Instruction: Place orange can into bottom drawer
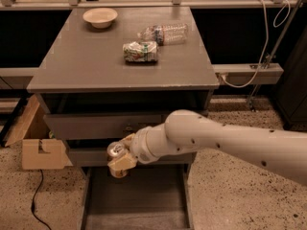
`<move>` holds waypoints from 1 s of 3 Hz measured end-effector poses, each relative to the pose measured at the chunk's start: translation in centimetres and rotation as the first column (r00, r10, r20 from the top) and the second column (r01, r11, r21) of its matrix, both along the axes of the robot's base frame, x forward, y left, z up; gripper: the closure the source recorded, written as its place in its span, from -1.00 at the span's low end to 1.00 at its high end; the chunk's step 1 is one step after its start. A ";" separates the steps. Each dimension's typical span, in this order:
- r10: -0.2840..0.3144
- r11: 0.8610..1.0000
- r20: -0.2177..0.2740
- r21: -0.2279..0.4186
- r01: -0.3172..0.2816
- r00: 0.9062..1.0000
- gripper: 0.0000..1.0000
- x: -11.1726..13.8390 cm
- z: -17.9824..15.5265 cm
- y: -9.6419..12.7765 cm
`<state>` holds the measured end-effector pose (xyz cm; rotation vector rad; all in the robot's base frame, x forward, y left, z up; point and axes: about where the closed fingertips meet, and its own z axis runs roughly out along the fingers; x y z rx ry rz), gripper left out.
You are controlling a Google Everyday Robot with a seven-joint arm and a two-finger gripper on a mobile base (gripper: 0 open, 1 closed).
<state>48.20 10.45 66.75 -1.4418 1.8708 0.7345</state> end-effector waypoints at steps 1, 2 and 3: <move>-0.008 0.999 -0.067 0.035 0.011 0.998 1.00 -1.9 -6.7 2.2; -0.008 0.999 -0.067 0.035 0.011 0.998 1.00 -1.9 -6.7 2.2; 0.001 0.999 -0.082 0.036 0.002 0.997 1.00 -1.7 -9.4 2.5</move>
Offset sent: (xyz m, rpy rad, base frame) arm -0.0171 0.0185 -0.0516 0.0252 0.0512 0.0015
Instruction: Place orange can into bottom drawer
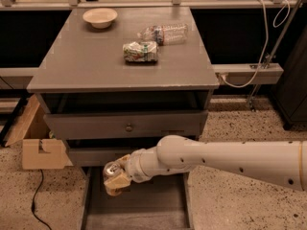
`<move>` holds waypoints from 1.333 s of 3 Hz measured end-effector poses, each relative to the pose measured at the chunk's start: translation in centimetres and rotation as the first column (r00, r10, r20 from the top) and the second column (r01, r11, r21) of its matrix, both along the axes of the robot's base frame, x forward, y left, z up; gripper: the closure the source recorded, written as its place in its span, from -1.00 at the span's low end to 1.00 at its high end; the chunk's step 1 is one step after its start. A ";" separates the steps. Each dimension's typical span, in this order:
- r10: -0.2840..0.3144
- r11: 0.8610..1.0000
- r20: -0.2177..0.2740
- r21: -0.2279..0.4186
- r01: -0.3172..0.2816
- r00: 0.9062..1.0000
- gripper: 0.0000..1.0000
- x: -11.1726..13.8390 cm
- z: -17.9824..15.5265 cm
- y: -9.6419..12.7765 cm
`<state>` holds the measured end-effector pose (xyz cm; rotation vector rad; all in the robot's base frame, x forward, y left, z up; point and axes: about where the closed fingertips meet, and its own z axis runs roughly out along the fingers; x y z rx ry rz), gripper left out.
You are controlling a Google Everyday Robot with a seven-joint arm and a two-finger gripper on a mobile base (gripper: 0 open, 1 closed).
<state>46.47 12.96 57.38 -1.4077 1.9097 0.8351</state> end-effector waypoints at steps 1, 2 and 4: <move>0.011 1.000 0.011 -0.024 -0.010 1.000 1.00 0.8 -6.2 -0.1; 0.008 0.999 0.030 -0.048 -0.007 1.000 1.00 1.6 -13.0 -0.1; -0.008 1.000 0.033 -0.013 0.008 0.999 1.00 3.8 -22.6 0.0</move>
Offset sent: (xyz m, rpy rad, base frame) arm 0.0290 -0.0041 -0.2123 -0.0770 -0.0565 -0.0041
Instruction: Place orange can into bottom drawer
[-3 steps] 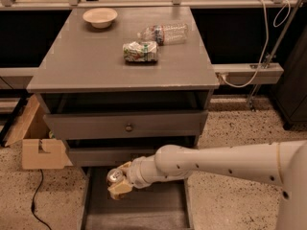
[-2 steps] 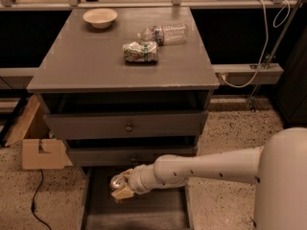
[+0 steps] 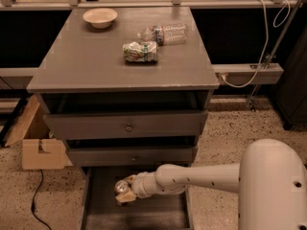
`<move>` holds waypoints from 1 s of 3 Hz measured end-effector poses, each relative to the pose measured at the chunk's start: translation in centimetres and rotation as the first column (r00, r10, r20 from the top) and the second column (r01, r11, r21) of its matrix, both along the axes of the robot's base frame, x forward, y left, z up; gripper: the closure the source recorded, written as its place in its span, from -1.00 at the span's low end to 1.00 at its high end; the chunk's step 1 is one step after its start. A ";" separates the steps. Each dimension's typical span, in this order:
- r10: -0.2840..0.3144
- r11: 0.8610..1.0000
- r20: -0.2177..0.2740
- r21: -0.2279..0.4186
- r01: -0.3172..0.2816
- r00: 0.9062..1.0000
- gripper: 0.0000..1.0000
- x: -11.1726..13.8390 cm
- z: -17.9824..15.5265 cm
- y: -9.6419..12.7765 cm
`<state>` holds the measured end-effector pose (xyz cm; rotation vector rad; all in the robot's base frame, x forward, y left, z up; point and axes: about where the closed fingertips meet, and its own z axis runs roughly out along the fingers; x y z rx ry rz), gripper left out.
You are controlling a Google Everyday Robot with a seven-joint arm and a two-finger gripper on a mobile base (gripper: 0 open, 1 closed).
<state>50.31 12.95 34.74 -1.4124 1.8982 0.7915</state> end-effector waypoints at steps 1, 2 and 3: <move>-0.022 0.997 0.006 0.078 0.022 1.000 1.00 1.2 -3.6 0.3; -0.022 0.997 0.006 0.078 0.021 1.000 1.00 1.2 -3.6 0.3; 0.002 0.998 0.039 0.068 -0.005 0.999 1.00 1.9 -5.9 1.0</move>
Offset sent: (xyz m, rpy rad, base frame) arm 0.0114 0.0006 -0.0241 0.0636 -0.0156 -0.0134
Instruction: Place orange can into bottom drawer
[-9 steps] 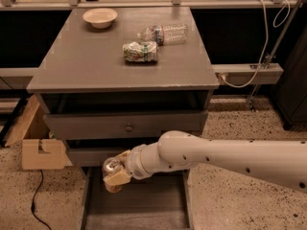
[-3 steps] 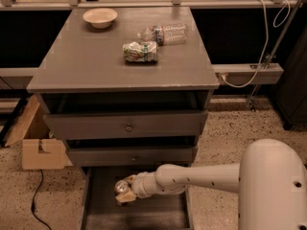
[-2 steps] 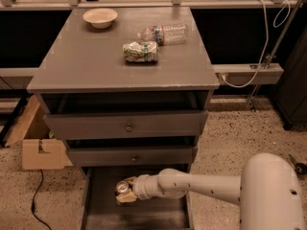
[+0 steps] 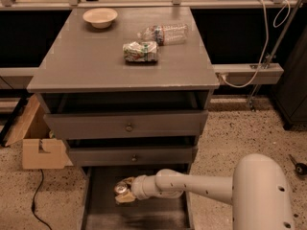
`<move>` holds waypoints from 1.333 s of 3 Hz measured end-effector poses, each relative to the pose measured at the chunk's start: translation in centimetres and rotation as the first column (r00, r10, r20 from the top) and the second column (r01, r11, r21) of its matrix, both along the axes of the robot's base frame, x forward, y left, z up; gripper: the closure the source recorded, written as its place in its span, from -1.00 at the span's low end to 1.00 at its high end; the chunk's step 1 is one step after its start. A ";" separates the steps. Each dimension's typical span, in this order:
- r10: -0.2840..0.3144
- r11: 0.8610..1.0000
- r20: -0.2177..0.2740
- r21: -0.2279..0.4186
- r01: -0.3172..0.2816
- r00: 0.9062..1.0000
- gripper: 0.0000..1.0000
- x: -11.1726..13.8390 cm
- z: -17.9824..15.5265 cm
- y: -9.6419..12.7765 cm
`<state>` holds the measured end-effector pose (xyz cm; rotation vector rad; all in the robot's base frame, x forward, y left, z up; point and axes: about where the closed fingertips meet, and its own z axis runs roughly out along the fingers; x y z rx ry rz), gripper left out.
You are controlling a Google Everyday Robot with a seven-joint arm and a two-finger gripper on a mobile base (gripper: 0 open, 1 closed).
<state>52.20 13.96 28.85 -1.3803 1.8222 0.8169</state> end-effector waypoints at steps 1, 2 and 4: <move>0.052 0.999 0.057 -0.007 -0.052 0.997 1.00 0.5 -3.4 1.4; 0.076 0.997 0.103 -0.030 -0.073 0.992 1.00 0.7 -5.2 2.1; 0.108 0.992 0.079 -0.072 -0.102 0.991 1.00 1.3 -8.9 2.5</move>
Offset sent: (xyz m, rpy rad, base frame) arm 0.0117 0.0263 -0.0720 -0.0550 -0.1663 0.0973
